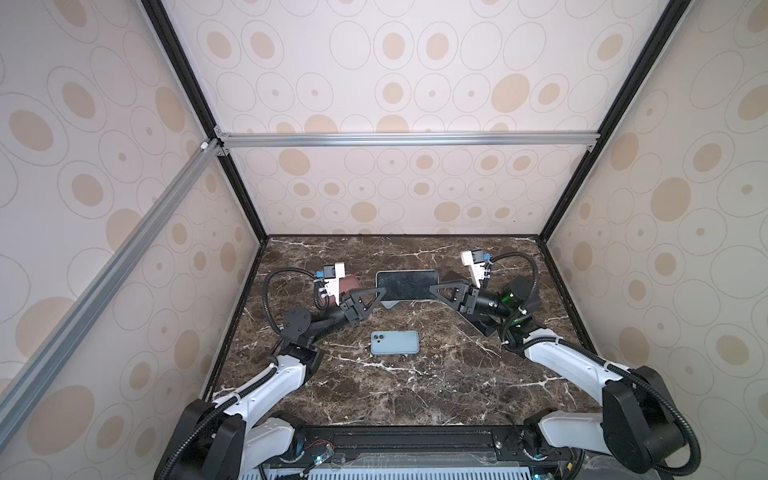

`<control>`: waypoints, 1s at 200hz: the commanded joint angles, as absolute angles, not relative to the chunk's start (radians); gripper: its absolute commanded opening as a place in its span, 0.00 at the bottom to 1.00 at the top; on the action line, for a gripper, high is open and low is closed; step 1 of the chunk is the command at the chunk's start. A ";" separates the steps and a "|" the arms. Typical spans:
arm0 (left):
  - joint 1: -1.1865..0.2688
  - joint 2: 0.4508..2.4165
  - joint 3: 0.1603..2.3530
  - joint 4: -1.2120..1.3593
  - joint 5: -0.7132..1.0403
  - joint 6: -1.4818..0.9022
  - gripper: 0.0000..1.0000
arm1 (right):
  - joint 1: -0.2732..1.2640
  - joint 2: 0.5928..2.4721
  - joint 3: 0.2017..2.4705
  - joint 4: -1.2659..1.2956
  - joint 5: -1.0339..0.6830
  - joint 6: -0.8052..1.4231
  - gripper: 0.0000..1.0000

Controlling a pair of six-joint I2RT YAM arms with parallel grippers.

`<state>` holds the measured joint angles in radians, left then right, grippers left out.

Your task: Put the phone into the phone case

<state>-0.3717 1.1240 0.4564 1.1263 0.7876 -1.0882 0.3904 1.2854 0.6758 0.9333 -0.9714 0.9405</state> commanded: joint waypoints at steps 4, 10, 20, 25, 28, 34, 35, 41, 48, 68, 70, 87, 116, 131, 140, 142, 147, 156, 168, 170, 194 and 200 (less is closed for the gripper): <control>-0.365 1.103 0.462 1.154 0.790 -1.085 0.00 | 0.387 1.251 0.686 0.911 -0.957 0.926 0.08; -0.366 1.103 0.460 1.151 0.791 -1.083 0.00 | 0.386 1.247 0.687 0.901 -0.956 0.920 0.06; -0.365 1.103 0.460 1.150 0.790 -1.083 0.00 | 0.387 1.242 0.687 0.890 -0.956 0.914 0.03; -0.366 1.104 0.460 1.148 0.791 -1.084 0.00 | 0.387 1.240 0.688 0.887 -0.956 0.913 0.01; -0.366 1.106 0.460 1.149 0.791 -1.083 0.00 | 0.387 1.239 0.688 0.886 -0.956 0.912 0.01; -0.364 1.107 0.459 1.147 0.792 -1.084 0.00 | 0.387 1.237 0.688 0.883 -0.956 0.911 0.00; -0.364 1.108 0.460 1.147 0.792 -1.084 0.00 | 0.387 1.238 0.688 0.883 -0.955 0.911 0.00; -0.365 1.110 0.460 1.147 0.793 -1.085 0.00 | 0.385 1.237 0.690 0.884 -0.957 0.911 0.00; -0.365 1.113 0.460 1.149 0.794 -1.085 0.00 | 0.387 1.237 0.689 0.883 -0.958 0.913 0.00; -0.364 1.122 0.459 1.150 0.799 -1.089 0.00 | 0.387 1.241 0.693 0.882 -0.960 0.913 0.00; -0.364 1.123 0.459 1.151 0.800 -1.089 0.00 | 0.387 1.242 0.693 0.882 -0.960 0.914 0.00; -0.365 1.127 0.458 1.153 0.804 -1.091 0.05 | 0.387 1.243 0.695 0.881 -0.958 0.915 0.00; -0.363 1.126 0.454 1.139 0.802 -1.086 0.14 | 0.386 1.239 0.698 0.866 -0.951 0.913 0.00; -0.361 1.122 0.451 1.107 0.795 -1.072 0.27 | 0.387 1.234 0.699 0.853 -0.944 0.909 0.00; -0.359 1.117 0.451 1.079 0.789 -1.058 0.33 | 0.387 1.228 0.702 0.837 -0.936 0.903 0.00; -0.359 1.116 0.451 1.074 0.787 -1.055 0.34 | 0.386 1.227 0.704 0.831 -0.934 0.901 0.00; -0.357 1.113 0.449 1.059 0.784 -1.049 0.36 | 0.387 1.225 0.705 0.816 -0.929 0.895 0.00; -0.353 1.107 0.449 1.029 0.777 -1.036 0.39 | 0.386 1.219 0.710 0.786 -0.917 0.881 0.00; -0.349 1.098 0.448 0.997 0.772 -1.023 0.44 | 0.387 1.210 0.714 0.751 -0.899 0.867 0.00; -0.348 1.097 0.447 0.991 0.771 -1.020 0.45 | 0.387 1.209 0.715 0.745 -0.896 0.865 0.00; -0.338 1.076 0.443 0.915 0.759 -0.990 0.57 | 0.386 1.190 0.718 0.690 -0.864 0.841 0.00; -0.336 1.071 0.442 0.893 0.756 -0.978 0.60 | 0.387 1.187 0.718 0.676 -0.857 0.834 0.00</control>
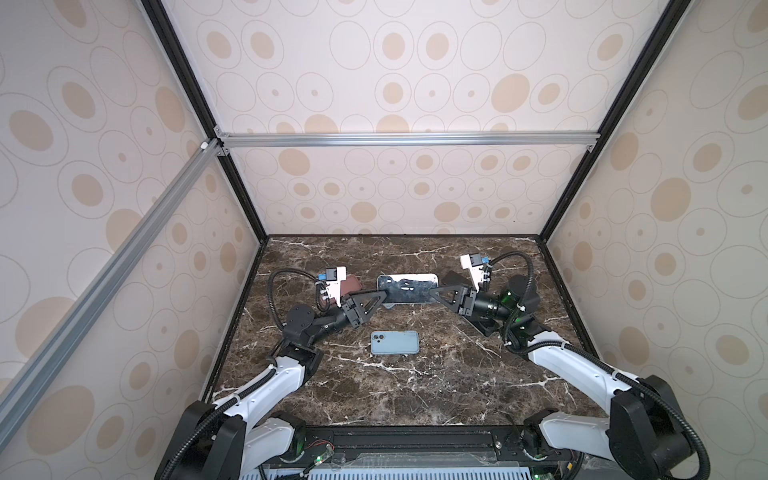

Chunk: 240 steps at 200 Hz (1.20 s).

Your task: Put the phone into the phone case

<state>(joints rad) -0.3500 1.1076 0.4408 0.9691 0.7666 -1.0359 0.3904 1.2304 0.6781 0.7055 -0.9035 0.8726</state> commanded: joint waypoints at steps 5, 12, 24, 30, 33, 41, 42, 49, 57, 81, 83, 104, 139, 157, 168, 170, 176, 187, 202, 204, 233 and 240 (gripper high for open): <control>-0.332 1.065 0.440 0.869 0.752 -0.969 0.62 | 0.387 1.182 0.720 0.661 -0.851 0.826 0.00; -0.332 1.055 0.437 0.835 0.744 -0.954 0.65 | 0.386 1.178 0.722 0.641 -0.843 0.816 0.00; -0.330 1.037 0.436 0.761 0.723 -0.918 0.70 | 0.387 1.167 0.722 0.604 -0.825 0.797 0.00; -0.329 1.028 0.438 0.716 0.709 -0.896 0.72 | 0.387 1.161 0.722 0.582 -0.815 0.784 0.00; -0.328 1.023 0.439 0.697 0.701 -0.883 0.73 | 0.386 1.159 0.722 0.568 -0.811 0.777 0.00; -0.328 1.010 0.444 0.630 0.678 -0.850 0.75 | 0.387 1.152 0.722 0.536 -0.795 0.759 0.00; -0.328 1.009 0.444 0.622 0.674 -0.846 0.75 | 0.387 1.151 0.722 0.533 -0.793 0.757 0.00; -0.327 0.997 0.450 0.565 0.651 -0.815 0.77 | 0.387 1.145 0.722 0.500 -0.774 0.741 0.00; -0.327 0.987 0.456 0.500 0.623 -0.782 0.79 | 0.387 1.139 0.724 0.462 -0.755 0.720 0.00; -0.327 0.966 0.478 0.344 0.546 -0.698 0.82 | 0.387 1.130 0.726 0.371 -0.699 0.671 0.00; -0.328 0.965 0.480 0.333 0.540 -0.692 0.82 | 0.387 1.129 0.726 0.365 -0.695 0.667 0.00; -0.328 0.967 0.494 0.222 0.482 -0.643 0.82 | 0.386 1.132 0.731 0.306 -0.661 0.635 0.00; -0.327 0.974 0.489 0.134 0.396 -0.608 0.82 | 0.387 1.144 0.737 0.234 -0.636 0.599 0.00; -0.327 0.977 0.479 0.111 0.367 -0.602 0.82 | 0.387 1.144 0.738 0.203 -0.622 0.584 0.00; -0.327 0.978 0.473 0.102 0.354 -0.601 0.81 | 0.386 1.141 0.741 0.183 -0.613 0.574 0.00; -0.327 0.979 0.471 0.101 0.352 -0.601 0.81 | 0.387 1.141 0.740 0.180 -0.609 0.574 0.00; -0.328 0.981 0.468 0.098 0.344 -0.601 0.81 | 0.387 1.142 0.742 0.168 -0.604 0.568 0.00; -0.328 0.986 0.464 0.094 0.338 -0.601 0.81 | 0.387 1.145 0.743 0.146 -0.593 0.559 0.00; -0.327 0.995 0.459 0.094 0.330 -0.601 0.81 | 0.386 1.147 0.745 0.121 -0.584 0.550 0.00; -0.327 0.997 0.458 0.095 0.330 -0.601 0.81 | 0.386 1.149 0.745 0.118 -0.584 0.550 0.00; -0.328 1.021 0.448 0.101 0.332 -0.603 0.80 | 0.387 1.160 0.745 0.083 -0.575 0.543 0.00; -0.327 1.026 0.445 0.103 0.332 -0.602 0.80 | 0.387 1.162 0.744 0.075 -0.574 0.540 0.00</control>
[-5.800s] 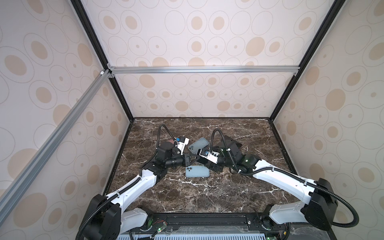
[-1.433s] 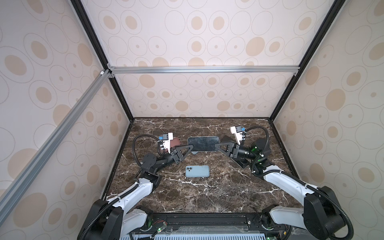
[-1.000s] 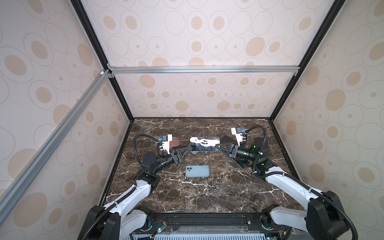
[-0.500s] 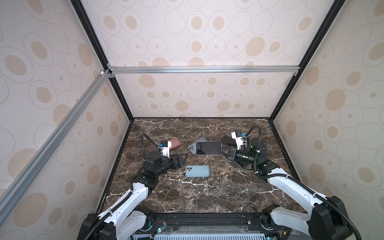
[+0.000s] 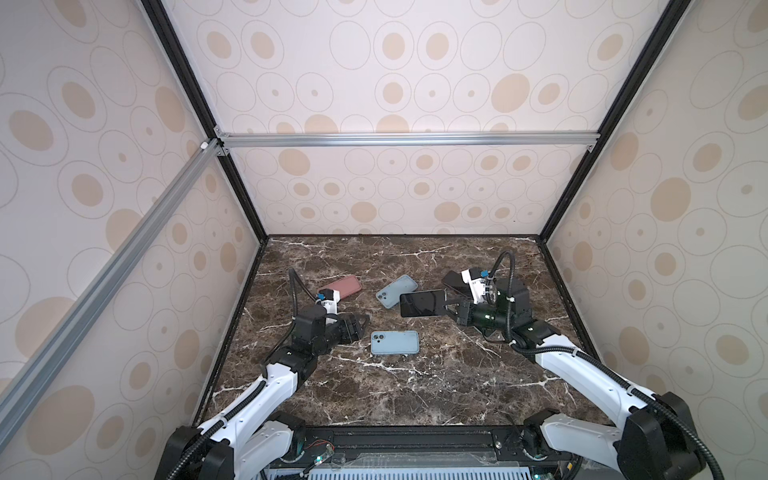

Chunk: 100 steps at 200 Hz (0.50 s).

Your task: Put the phone into the phone case

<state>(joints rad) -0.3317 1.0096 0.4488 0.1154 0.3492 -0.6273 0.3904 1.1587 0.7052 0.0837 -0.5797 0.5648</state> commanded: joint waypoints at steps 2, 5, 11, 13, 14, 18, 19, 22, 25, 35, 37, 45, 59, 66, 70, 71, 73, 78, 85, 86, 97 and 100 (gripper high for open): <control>-0.328 1.026 0.445 0.103 0.333 -0.603 0.80 | 0.386 1.163 0.744 0.073 -0.574 0.540 0.00; -0.328 1.028 0.444 0.103 0.334 -0.602 0.80 | 0.386 1.164 0.743 0.070 -0.575 0.540 0.00; -0.327 1.032 0.440 0.104 0.334 -0.601 0.80 | 0.387 1.167 0.743 0.066 -0.575 0.540 0.00; -0.327 1.034 0.439 0.105 0.335 -0.601 0.79 | 0.387 1.167 0.742 0.064 -0.575 0.539 0.00; -0.328 1.034 0.439 0.104 0.335 -0.601 0.79 | 0.387 1.167 0.742 0.063 -0.574 0.540 0.00; -0.328 1.037 0.437 0.104 0.338 -0.601 0.80 | 0.387 1.169 0.742 0.059 -0.575 0.538 0.00; -0.327 1.037 0.436 0.104 0.338 -0.601 0.80 | 0.387 1.169 0.742 0.059 -0.575 0.538 0.00; -0.327 1.039 0.435 0.105 0.339 -0.600 0.79 | 0.387 1.169 0.741 0.057 -0.574 0.538 0.00; -0.328 1.042 0.435 0.104 0.341 -0.599 0.79 | 0.387 1.171 0.739 0.056 -0.574 0.537 0.00; -0.327 1.052 0.436 0.104 0.345 -0.596 0.79 | 0.387 1.177 0.738 0.051 -0.572 0.538 0.00; -0.328 1.054 0.436 0.102 0.345 -0.597 0.79 | 0.387 1.177 0.737 0.051 -0.572 0.540 0.00; -0.328 1.063 0.435 0.100 0.348 -0.595 0.79 | 0.386 1.182 0.737 0.049 -0.574 0.544 0.00; -0.328 1.079 0.434 0.102 0.353 -0.592 0.76 | 0.387 1.195 0.736 0.055 -0.584 0.555 0.00; -0.329 1.087 0.432 0.104 0.357 -0.592 0.75 | 0.388 1.203 0.735 0.060 -0.587 0.561 0.00; -0.328 1.093 0.433 0.105 0.362 -0.592 0.74 | 0.389 1.210 0.735 0.062 -0.593 0.565 0.00; -0.328 1.095 0.433 0.105 0.363 -0.592 0.74 | 0.389 1.211 0.735 0.063 -0.594 0.566 0.00; -0.328 1.097 0.433 0.107 0.365 -0.592 0.74 | 0.389 1.212 0.734 0.063 -0.596 0.568 0.00; -0.329 1.104 0.431 0.111 0.369 -0.592 0.73 | 0.389 1.220 0.736 0.064 -0.603 0.571 0.00; -0.329 1.114 0.430 0.118 0.378 -0.595 0.72 | 0.391 1.228 0.736 0.065 -0.609 0.575 0.00; -0.330 1.115 0.430 0.119 0.378 -0.595 0.71 | 0.390 1.230 0.735 0.066 -0.610 0.576 0.00; -0.329 1.134 0.424 0.134 0.392 -0.602 0.69 | 0.393 1.242 0.733 0.070 -0.615 0.587 0.00; -0.328 1.138 0.423 0.139 0.395 -0.605 0.69 | 0.394 1.245 0.732 0.071 -0.616 0.590 0.00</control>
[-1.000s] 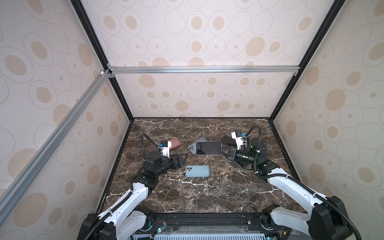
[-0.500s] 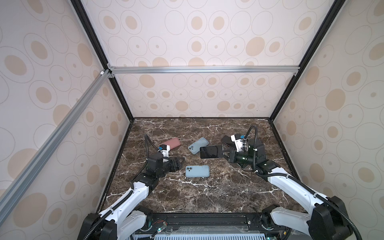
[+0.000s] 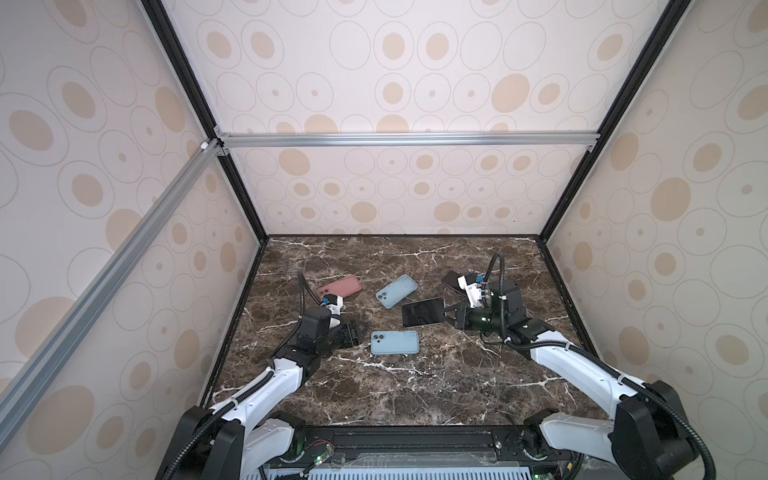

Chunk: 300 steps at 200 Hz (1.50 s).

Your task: Put the phone into the phone case

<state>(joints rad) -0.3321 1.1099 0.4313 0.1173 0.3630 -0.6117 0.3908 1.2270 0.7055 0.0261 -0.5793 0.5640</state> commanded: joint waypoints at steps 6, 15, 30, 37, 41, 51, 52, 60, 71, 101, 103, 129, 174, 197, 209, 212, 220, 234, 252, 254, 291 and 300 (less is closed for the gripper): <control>-0.330 1.147 0.418 0.150 0.404 -0.610 0.68 | 0.397 1.253 0.730 0.074 -0.618 0.597 0.00; -0.330 1.161 0.412 0.171 0.417 -0.617 0.66 | 0.401 1.264 0.729 0.081 -0.622 0.608 0.00; -0.329 1.186 0.401 0.201 0.437 -0.628 0.63 | 0.414 1.286 0.728 0.084 -0.627 0.618 0.00; -0.329 1.196 0.398 0.214 0.446 -0.630 0.62 | 0.421 1.297 0.731 0.078 -0.627 0.615 0.00; -0.329 1.204 0.397 0.220 0.452 -0.630 0.62 | 0.425 1.304 0.733 0.074 -0.627 0.614 0.00; -0.329 1.221 0.397 0.226 0.464 -0.628 0.61 | 0.434 1.320 0.740 0.061 -0.624 0.612 0.00; -0.330 1.222 0.397 0.227 0.465 -0.627 0.61 | 0.435 1.321 0.741 0.060 -0.624 0.611 0.00; -0.331 1.235 0.399 0.233 0.465 -0.627 0.60 | 0.444 1.332 0.747 0.054 -0.625 0.610 0.00; -0.331 1.251 0.399 0.240 0.499 -0.627 0.59 | 0.453 1.348 0.753 0.050 -0.627 0.610 0.00; -0.336 1.287 0.390 0.273 0.521 -0.639 0.56 | 0.470 1.387 0.760 0.049 -0.627 0.619 0.00; -0.337 1.289 0.390 0.274 0.525 -0.641 0.56 | 0.471 1.390 0.761 0.050 -0.627 0.621 0.00; -0.343 1.321 0.373 0.342 0.546 -0.665 0.54 | 0.476 1.425 0.763 0.063 -0.635 0.637 0.00; -0.357 1.373 0.364 0.400 0.567 -0.688 0.50 | 0.478 1.464 0.767 0.082 -0.648 0.656 0.00; -0.363 1.387 0.362 0.415 0.569 -0.697 0.49 | 0.479 1.478 0.767 0.090 -0.651 0.664 0.00; -0.366 1.392 0.361 0.421 0.569 -0.702 0.48 | 0.479 1.486 0.768 0.099 -0.655 0.671 0.00; -0.367 1.393 0.361 0.423 0.569 -0.703 0.48 | 0.479 1.489 0.767 0.102 -0.656 0.674 0.00; -0.369 1.396 0.360 0.428 0.570 -0.706 0.48 | 0.479 1.494 0.768 0.108 -0.658 0.680 0.00; -0.373 1.402 0.358 0.436 0.568 -0.712 0.47 | 0.479 1.506 0.769 0.124 -0.665 0.691 0.00; -0.378 1.410 0.351 0.452 0.563 -0.725 0.45 | 0.481 1.519 0.769 0.136 -0.671 0.702 0.00; -0.379 1.411 0.350 0.454 0.562 -0.726 0.45 | 0.482 1.521 0.769 0.137 -0.671 0.702 0.00; -0.394 1.433 0.341 0.469 0.546 -0.734 0.43 | 0.483 1.542 0.769 0.149 -0.683 0.720 0.00; -0.396 1.442 0.341 0.468 0.539 -0.731 0.42 | 0.482 1.546 0.770 0.152 -0.684 0.724 0.00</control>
